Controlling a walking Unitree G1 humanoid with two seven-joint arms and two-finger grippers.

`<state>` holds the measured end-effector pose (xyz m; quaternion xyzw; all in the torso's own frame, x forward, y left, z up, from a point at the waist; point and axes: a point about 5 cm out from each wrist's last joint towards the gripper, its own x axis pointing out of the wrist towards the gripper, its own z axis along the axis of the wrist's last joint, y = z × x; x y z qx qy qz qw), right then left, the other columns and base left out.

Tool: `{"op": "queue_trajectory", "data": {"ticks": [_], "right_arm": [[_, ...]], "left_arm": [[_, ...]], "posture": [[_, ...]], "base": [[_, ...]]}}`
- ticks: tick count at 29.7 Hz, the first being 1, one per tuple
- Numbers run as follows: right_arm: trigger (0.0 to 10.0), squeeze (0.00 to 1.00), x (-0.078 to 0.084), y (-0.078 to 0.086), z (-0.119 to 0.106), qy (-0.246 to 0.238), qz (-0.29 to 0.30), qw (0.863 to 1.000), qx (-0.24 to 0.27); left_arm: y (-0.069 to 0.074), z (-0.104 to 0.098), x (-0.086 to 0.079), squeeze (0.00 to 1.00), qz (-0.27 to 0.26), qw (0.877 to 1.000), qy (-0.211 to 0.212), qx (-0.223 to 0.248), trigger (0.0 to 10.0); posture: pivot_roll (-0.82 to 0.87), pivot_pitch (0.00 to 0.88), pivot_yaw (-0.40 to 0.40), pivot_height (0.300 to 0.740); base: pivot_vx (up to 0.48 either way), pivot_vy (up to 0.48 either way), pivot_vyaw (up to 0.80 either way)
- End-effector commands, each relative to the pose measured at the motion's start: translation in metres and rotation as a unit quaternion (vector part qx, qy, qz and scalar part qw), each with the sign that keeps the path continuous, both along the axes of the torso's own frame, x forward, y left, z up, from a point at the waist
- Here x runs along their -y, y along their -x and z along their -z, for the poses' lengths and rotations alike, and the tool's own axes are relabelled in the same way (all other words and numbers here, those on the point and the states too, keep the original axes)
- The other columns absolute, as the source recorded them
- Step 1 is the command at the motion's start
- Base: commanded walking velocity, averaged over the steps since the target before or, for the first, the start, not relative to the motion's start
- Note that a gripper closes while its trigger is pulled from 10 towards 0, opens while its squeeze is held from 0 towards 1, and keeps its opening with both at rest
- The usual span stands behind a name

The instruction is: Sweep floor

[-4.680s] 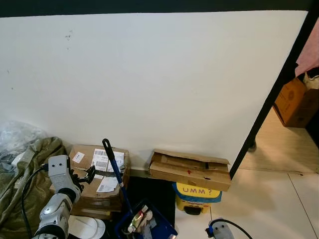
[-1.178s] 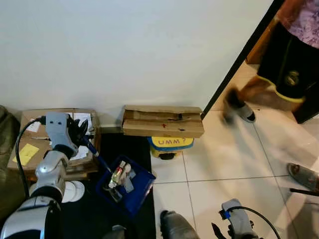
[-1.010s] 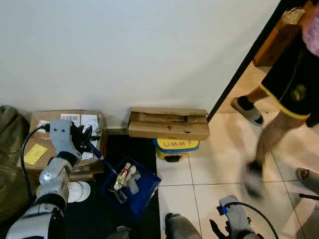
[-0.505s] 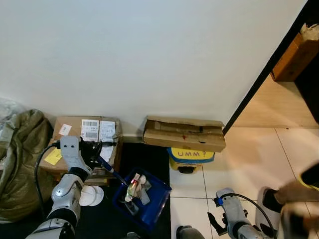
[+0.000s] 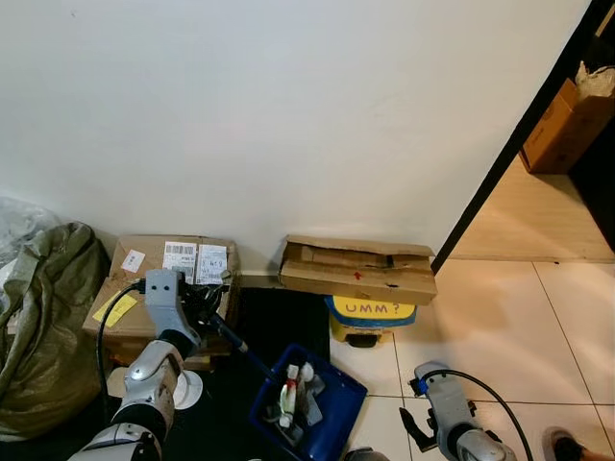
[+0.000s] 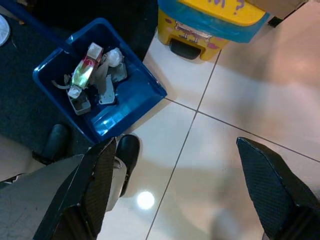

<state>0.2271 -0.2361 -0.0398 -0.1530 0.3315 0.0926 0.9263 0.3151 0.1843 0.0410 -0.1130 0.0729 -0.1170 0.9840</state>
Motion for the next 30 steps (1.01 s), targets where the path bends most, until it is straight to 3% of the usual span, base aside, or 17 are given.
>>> {"op": "queue_trajectory", "data": {"ticks": [1,19,30], "right_arm": [[10.0,0.00,0.000,0.007,0.006,0.002,-0.003,1.000,-0.020],[10.0,0.00,-0.016,-0.002,0.005,-0.004,0.000,1.000,-0.016],[10.0,0.00,-0.025,-0.003,0.009,-0.007,-0.003,0.999,-0.031]], "left_arm": [[0.009,0.014,0.004,0.00,0.005,0.999,0.005,-0.039,10.0],[0.020,0.029,0.007,0.00,0.018,0.997,-0.021,-0.079,10.0],[0.028,0.039,0.003,0.00,-0.008,0.994,-0.016,-0.104,10.0]], "posture": [[-0.25,0.164,0.039,0.740],[-0.21,0.124,0.055,0.740],[-0.18,0.080,0.033,0.740]], "base": [[0.000,0.000,0.00],[0.000,0.000,0.00],[-0.291,0.000,0.00]]}}
